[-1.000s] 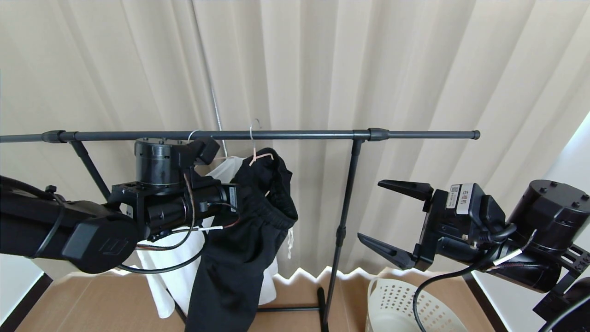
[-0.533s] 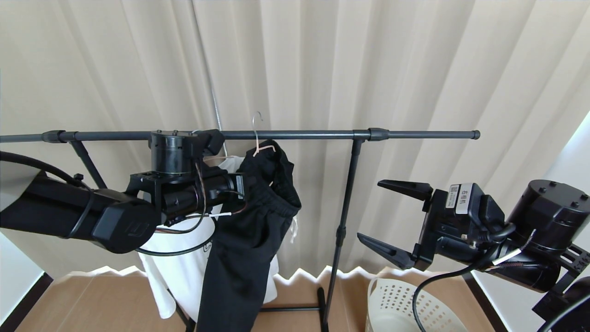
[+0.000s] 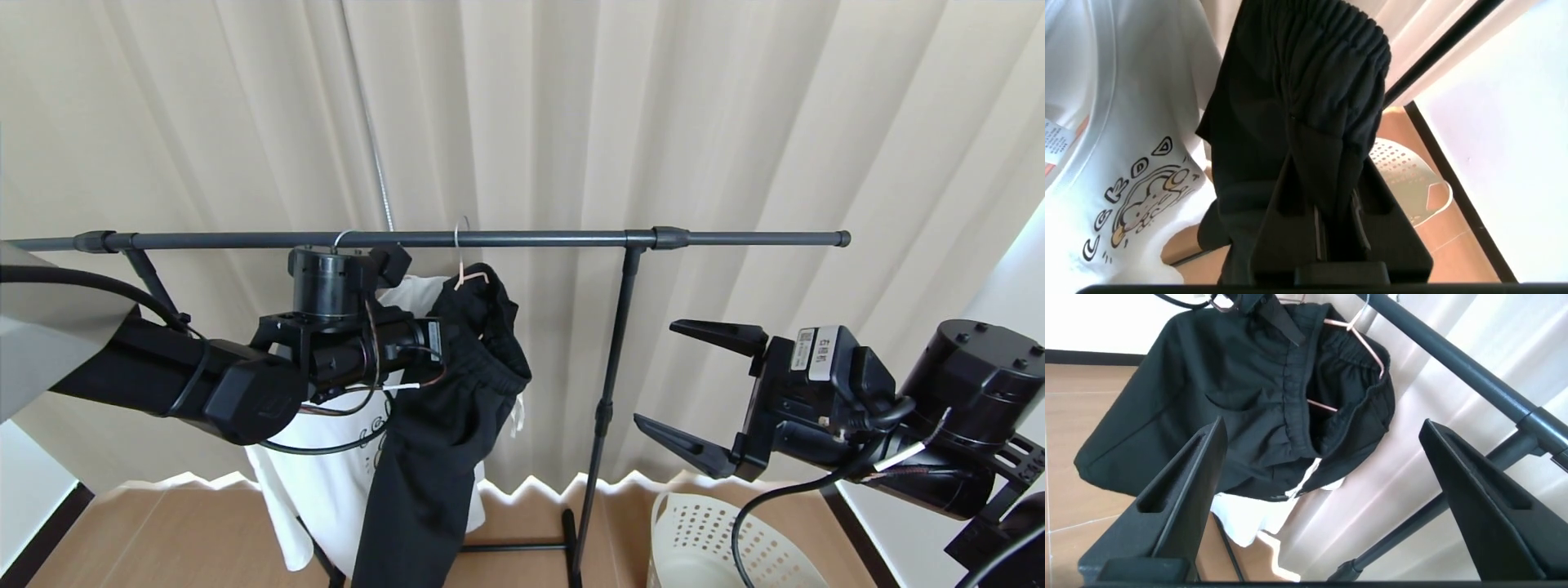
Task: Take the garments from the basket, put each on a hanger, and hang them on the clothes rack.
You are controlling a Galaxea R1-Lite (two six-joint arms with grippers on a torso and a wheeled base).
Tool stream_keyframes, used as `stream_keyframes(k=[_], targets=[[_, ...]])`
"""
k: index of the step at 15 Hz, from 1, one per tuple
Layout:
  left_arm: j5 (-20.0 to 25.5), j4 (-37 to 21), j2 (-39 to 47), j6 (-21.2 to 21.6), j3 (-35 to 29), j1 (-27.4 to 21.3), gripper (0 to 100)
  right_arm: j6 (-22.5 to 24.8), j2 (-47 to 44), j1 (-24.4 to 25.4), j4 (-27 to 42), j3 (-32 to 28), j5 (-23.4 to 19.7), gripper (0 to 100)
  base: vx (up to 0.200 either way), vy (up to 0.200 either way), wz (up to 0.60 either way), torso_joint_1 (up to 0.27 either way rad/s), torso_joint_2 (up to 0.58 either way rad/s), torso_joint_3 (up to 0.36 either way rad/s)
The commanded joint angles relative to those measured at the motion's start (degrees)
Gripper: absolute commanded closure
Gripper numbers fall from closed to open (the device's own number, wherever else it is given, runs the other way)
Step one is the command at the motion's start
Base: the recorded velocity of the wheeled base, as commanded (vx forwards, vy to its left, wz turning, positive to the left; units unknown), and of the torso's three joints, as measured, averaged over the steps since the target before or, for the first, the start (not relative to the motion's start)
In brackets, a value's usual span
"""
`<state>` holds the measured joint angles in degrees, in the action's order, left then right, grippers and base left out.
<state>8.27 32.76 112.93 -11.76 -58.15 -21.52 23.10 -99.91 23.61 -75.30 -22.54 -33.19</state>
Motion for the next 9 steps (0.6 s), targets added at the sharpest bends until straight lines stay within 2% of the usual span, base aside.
stream_keyframes(k=[1, 6, 7, 9], targets=[[0.00, 0.03, 1.06, -0.01, 0.05, -0.02, 100, 0.01, 0.25, 0.12, -0.11, -0.05, -0.03, 0, 0.000, 0.000, 0.00, 0.000, 0.00, 0.000], [0.08, 0.03, 1.32, -0.45, 0.05, -0.02, 100, 0.01, -0.02, 0.03, -0.11, -0.31, -0.03, 0, 0.000, 0.000, 0.00, 0.000, 0.00, 0.000], [0.08, 0.03, 1.32, -0.45, 0.05, -0.02, 0, 0.01, -0.11, 0.03, -0.11, -0.31, -0.03, 0, 0.000, 0.000, 0.00, 0.000, 0.00, 0.000], [0.08, 0.03, 1.32, -0.36, -0.12, 0.07, 0, 0.01, -0.11, 0.03, -0.11, -0.31, -0.03, 0, 0.000, 0.000, 0.00, 0.000, 0.00, 0.000]])
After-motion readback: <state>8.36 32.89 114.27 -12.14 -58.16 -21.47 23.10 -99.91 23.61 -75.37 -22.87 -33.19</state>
